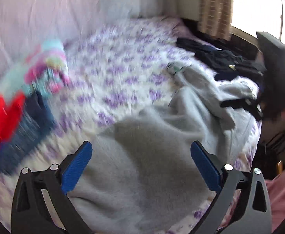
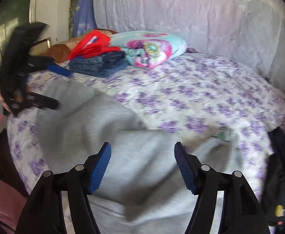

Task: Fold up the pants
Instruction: 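Grasp the labelled waistband with the right gripper and lift it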

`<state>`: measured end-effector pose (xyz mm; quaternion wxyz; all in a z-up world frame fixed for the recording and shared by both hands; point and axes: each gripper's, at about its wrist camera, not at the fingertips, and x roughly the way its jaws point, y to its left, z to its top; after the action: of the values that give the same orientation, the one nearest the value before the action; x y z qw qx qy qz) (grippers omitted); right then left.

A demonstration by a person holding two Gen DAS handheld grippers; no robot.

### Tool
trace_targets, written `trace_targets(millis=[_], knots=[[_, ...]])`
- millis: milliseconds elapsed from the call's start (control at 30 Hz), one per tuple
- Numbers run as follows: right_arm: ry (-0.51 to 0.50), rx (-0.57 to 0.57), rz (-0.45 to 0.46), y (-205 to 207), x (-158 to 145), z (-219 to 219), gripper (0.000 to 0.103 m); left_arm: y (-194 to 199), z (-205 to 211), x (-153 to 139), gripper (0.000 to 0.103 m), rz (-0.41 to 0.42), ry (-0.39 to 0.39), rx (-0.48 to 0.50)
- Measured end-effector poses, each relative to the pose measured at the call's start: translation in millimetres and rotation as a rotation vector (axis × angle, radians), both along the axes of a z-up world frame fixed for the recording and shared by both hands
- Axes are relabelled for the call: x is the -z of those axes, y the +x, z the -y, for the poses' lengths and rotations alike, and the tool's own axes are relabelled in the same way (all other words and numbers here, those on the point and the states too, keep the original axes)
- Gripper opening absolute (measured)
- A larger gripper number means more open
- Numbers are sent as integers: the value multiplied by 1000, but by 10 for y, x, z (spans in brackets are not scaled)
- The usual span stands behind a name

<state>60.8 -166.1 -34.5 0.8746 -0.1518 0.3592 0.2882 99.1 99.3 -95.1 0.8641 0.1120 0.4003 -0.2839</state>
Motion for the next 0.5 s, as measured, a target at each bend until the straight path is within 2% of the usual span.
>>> trace_targets(millis=[67, 100, 133, 167, 200, 267, 300, 333, 400, 433, 467, 500], knots=[[-68, 5, -103, 25, 302, -122, 62, 140, -129, 323, 95, -88, -9, -58], [-121, 31, -175, 8, 506, -126, 61, 140, -186, 441, 94, -98, -7, -74], [-155, 51, -238, -11, 679, -88, 61, 84, -241, 544, 92, -89, -3, -81], [-145, 70, -276, -62, 817, 3, 62, 1, -257, 593, 92, -67, 4, -76], [-96, 75, -254, -153, 822, 100, 62, -77, -265, 617, 92, -38, 23, -73], [-112, 57, -246, -258, 727, 143, 61, -206, -232, 584, 92, 16, 77, -79], [-81, 64, -247, -258, 601, 178, 61, -222, -210, 521, 92, 18, 83, -91], [-31, 85, -243, -224, 465, 225, 61, -220, -207, 418, 92, 14, 63, -96], [59, 177, -203, -92, 192, 365, 65, -228, -151, 103, 92, 33, -55, -84], [86, 235, -171, 1, 68, 436, 68, -264, -74, -14, 93, 56, -91, -74], [92, 305, -134, 104, -38, 500, 74, -294, 47, -114, 96, 84, -111, -67], [81, 381, -101, 244, -125, 555, 75, -309, 208, -172, 98, 109, -99, -77]])
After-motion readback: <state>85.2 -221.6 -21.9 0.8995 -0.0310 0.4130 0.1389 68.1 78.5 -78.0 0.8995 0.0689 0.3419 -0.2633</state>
